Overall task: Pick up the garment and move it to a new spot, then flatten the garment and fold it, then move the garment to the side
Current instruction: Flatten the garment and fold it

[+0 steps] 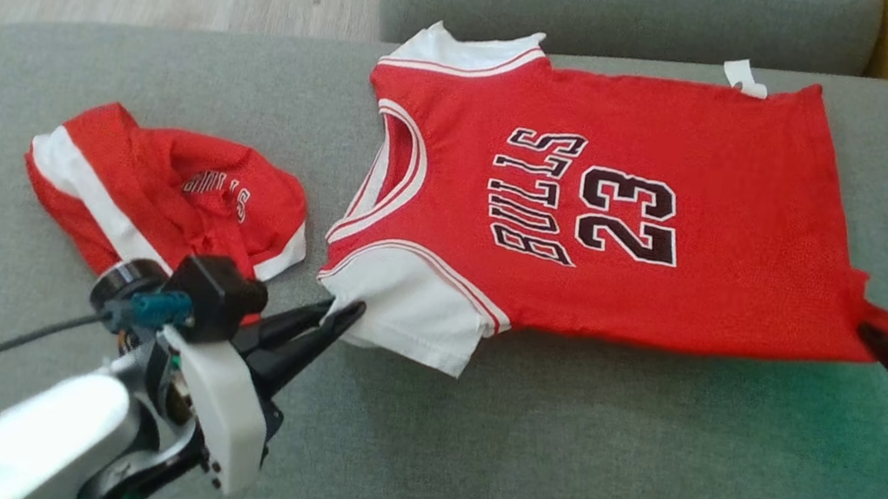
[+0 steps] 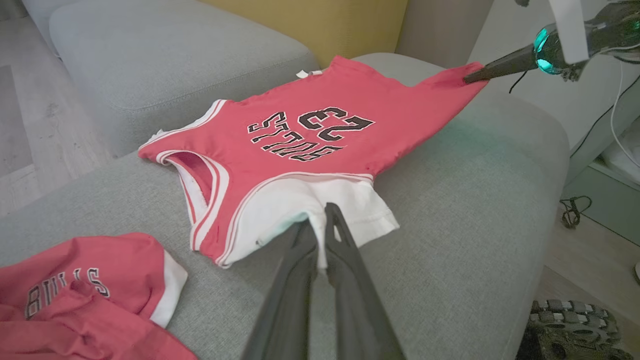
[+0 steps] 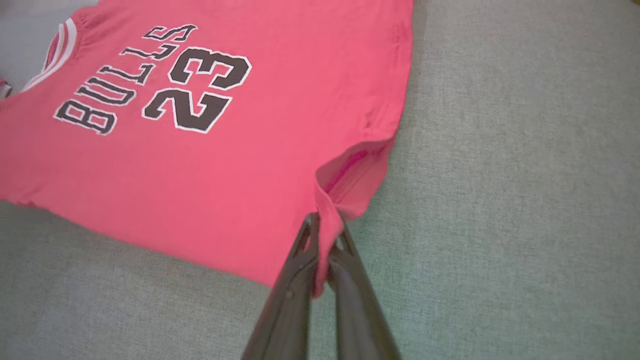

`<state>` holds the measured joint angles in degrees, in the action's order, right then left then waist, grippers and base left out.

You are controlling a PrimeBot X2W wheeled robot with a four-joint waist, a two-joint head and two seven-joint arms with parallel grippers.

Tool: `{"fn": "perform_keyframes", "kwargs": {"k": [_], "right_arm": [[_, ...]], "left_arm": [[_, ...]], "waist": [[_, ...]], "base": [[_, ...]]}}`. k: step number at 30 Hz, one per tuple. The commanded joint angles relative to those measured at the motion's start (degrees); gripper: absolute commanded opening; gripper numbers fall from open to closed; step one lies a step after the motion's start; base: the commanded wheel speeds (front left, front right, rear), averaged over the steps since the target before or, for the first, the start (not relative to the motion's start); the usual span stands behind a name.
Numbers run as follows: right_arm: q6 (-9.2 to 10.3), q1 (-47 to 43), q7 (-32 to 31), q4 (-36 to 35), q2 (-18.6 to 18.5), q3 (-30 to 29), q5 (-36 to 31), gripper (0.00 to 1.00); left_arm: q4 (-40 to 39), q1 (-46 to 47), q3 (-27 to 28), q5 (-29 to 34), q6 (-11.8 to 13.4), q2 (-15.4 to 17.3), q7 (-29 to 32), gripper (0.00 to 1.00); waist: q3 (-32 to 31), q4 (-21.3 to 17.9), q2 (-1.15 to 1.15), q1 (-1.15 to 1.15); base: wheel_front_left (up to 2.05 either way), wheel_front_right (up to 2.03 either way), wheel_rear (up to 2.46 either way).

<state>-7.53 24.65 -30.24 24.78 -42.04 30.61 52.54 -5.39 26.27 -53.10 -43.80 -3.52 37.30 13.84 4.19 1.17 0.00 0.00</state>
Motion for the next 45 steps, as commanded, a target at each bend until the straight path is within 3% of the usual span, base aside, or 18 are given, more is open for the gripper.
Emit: {"fn": "perform_keyframes", "kwargs": {"k": [1, 12, 20, 36, 37, 38, 39, 42, 45], "right_arm": [[0.04, 0.35, 0.62, -1.66, -1.84, -1.36, 0.34, 0.0], [0.04, 5.05, 0.39, -0.59, 2.18, -5.56, -2.48, 0.0], [0.04, 11.02, 1.39, 4.31, 7.42, -7.94, -5.19, 0.0], [0.04, 19.19, 5.48, 11.58, 12.21, -6.4, -8.02, 0.0], [0.04, 19.82, 6.55, 12.34, 12.38, -6.86, -8.34, 0.0], [0.04, 20.51, 8.07, 12.91, 12.56, -7.25, -8.92, 0.38], [0.04, 21.14, 9.57, 13.65, 12.85, -7.83, -9.23, 1.0], [0.04, 22.63, 15.19, 14.73, 13.65, -9.1, -9.89, 1.0], [0.04, 23.32, 23.98, 15.2, 13.98, -10.67, -11.33, 1.0]], "left_arm": [[-0.8, 4.7, 3.24, 0.82, 0.29, 1.73, -0.01, 0.0], [7.15, 13.18, 4.15, 1.98, -0.76, -1.77, 1.05, 0.0], [18.39, 20.3, 4.38, 3.62, -1.67, -4.26, 1.07, 0.0], [34.42, 30.59, 1.35, 7.25, -3.27, -10.39, -2.8, 0.0], [35.49, 31.17, 1.53, 7.44, -2.98, -10.97, -3.54, 0.11], [36.53, 31.78, 1.78, 7.76, -2.45, -11.61, -4.57, 0.83], [37.55, 32.38, 2.15, 8.03, -1.79, -12.32, -5.88, 1.0], [40.58, 33.94, 3.81, 8.49, 0.76, -14.46, -10.55, 1.0], [43.47, 35.09, 6.42, 9.37, 6.11, -16.47, -17.2, 1.0]], "waist": [[0.95, -0.14, 0.0, 0.0], [6.24, -1.02, 0.0, 0.0], [9.11, -2.86, 0.0, 0.0], [13.36, -4.65, 0.0, 0.0], [13.7, -4.69, 0.0, 0.0], [14.0, -4.71, 0.0, 0.0], [14.23, -4.7, 0.0, 0.0], [14.63, -4.56, 0.0, 0.0], [14.31, -4.04, 0.0, 0.0]], "base": [[0.0, 0.0, 0.0], [0.0, 0.0, 0.0], [0.0, 0.0, 0.0], [0.0, 0.0, 0.0], [0.0, 0.0, 0.0], [0.0, 0.0, 0.0], [0.0, 0.0, 0.0], [0.0, 0.0, 0.0], [0.0, 0.0, 0.0]]}}
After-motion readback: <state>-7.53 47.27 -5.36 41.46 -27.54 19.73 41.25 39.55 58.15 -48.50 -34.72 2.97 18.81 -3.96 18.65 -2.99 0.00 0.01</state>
